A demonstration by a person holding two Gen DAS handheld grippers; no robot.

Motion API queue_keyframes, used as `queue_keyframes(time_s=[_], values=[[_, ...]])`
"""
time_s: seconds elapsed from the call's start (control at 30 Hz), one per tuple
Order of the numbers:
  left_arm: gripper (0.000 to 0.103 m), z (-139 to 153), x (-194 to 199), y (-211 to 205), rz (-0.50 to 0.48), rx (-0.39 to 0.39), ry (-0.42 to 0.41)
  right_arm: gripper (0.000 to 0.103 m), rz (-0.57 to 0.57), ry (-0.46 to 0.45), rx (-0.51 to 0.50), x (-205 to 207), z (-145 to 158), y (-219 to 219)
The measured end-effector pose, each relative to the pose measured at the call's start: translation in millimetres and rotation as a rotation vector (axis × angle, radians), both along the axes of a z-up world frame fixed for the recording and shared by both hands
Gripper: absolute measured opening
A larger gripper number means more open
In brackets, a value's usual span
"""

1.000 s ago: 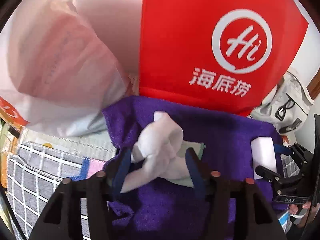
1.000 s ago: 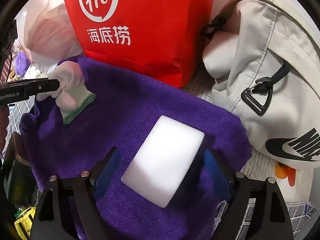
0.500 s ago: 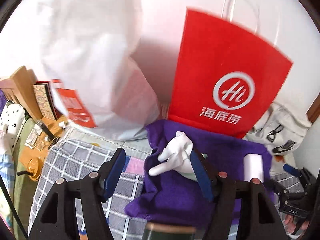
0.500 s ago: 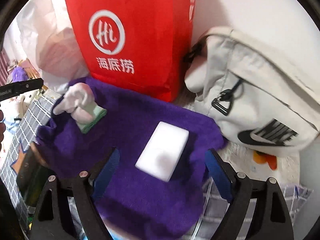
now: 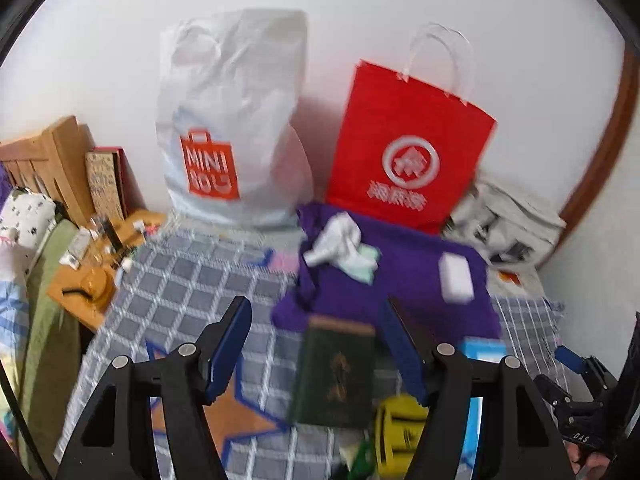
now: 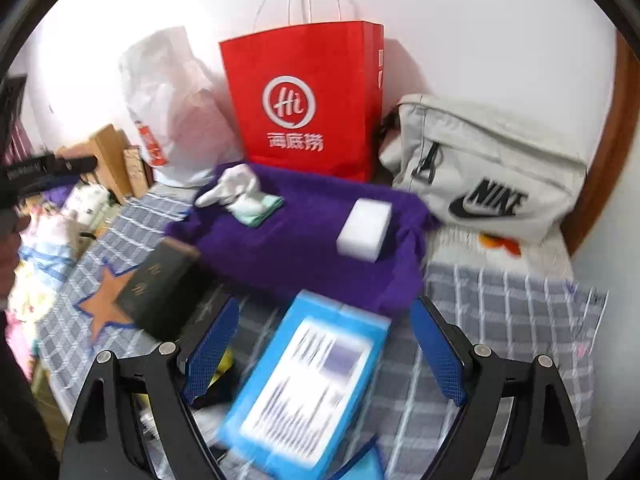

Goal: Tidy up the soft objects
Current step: 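Move both tools back toward the remaining items on the bed, then grasp the yellow Adidas pouch with the left gripper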

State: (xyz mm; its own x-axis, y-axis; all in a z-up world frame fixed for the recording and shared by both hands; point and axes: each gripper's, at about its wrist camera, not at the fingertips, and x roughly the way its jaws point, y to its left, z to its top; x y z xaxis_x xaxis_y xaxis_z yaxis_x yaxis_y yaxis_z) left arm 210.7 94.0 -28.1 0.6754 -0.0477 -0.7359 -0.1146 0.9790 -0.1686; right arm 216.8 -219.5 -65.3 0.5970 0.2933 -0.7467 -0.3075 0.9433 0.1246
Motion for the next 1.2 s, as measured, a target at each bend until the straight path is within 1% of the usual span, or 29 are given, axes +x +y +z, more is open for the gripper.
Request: queue_keyframes(time_s=[0.07, 0.2, 0.3, 0.33, 0.4, 0.5, 0.6, 0.7, 0.8, 0.87, 0.97, 1.03, 1.13, 1.2], values=[[0.065, -7, -12, -8, -0.014, 0.009, 0.009, 0.087, -0.006, 0.014, 0.038, -20, -3, -3], [0.065, -28, -37, -27, -0.052, 0.035, 0.068, 0.087, -0.012, 0.052, 0.054, -46, -16, -2], [0.068, -42, -53, -41, -0.090, 0.039, 0.083, 0.087, -0.001, 0.070, 0.026, -63, -24, 3], [0.069, -47, -57, -47, -0.110, 0.038, 0.091, 0.087, -0.006, 0.066, 0.016, -69, -26, 4], [0.076, -57, -62, -58, -0.145, 0.032, 0.107, 0.087, -0.018, 0.051, -0.007, -82, -27, 4], [0.078, -73, -66, -74, -0.203, 0.008, 0.134, 0.087, -0.051, 0.027, -0.027, -100, -29, -1], [0.079, -90, -65, -89, -0.235, 0.017, 0.171, 0.087, -0.084, 0.002, -0.039, -116, -32, -9], [0.079, -105, -60, -102, -0.265, 0.044, 0.201, 0.087, -0.092, 0.006, -0.001, -127, -37, -17], [0.079, -113, -53, -111, -0.291, 0.036, 0.218, 0.087, -0.094, 0.010, 0.010, -134, -44, -23], [0.079, -119, -47, -116, -0.305, 0.028, 0.232, 0.087, -0.097, 0.011, 0.010, -137, -49, -25], [0.079, -128, -38, -124, -0.320, 0.042, 0.260, 0.087, -0.113, 0.024, 0.005, -138, -57, -27], [0.080, -133, -34, -131, -0.323, 0.071, 0.270, 0.087, -0.108, 0.025, -0.008, -139, -61, -26], [0.080, -141, -30, -139, -0.326, 0.094, 0.285, 0.087, -0.096, 0.026, -0.022, -140, -66, -24], [0.080, -142, -29, -140, -0.323, 0.101, 0.279, 0.087, -0.091, 0.034, -0.022, -140, -70, -23]])
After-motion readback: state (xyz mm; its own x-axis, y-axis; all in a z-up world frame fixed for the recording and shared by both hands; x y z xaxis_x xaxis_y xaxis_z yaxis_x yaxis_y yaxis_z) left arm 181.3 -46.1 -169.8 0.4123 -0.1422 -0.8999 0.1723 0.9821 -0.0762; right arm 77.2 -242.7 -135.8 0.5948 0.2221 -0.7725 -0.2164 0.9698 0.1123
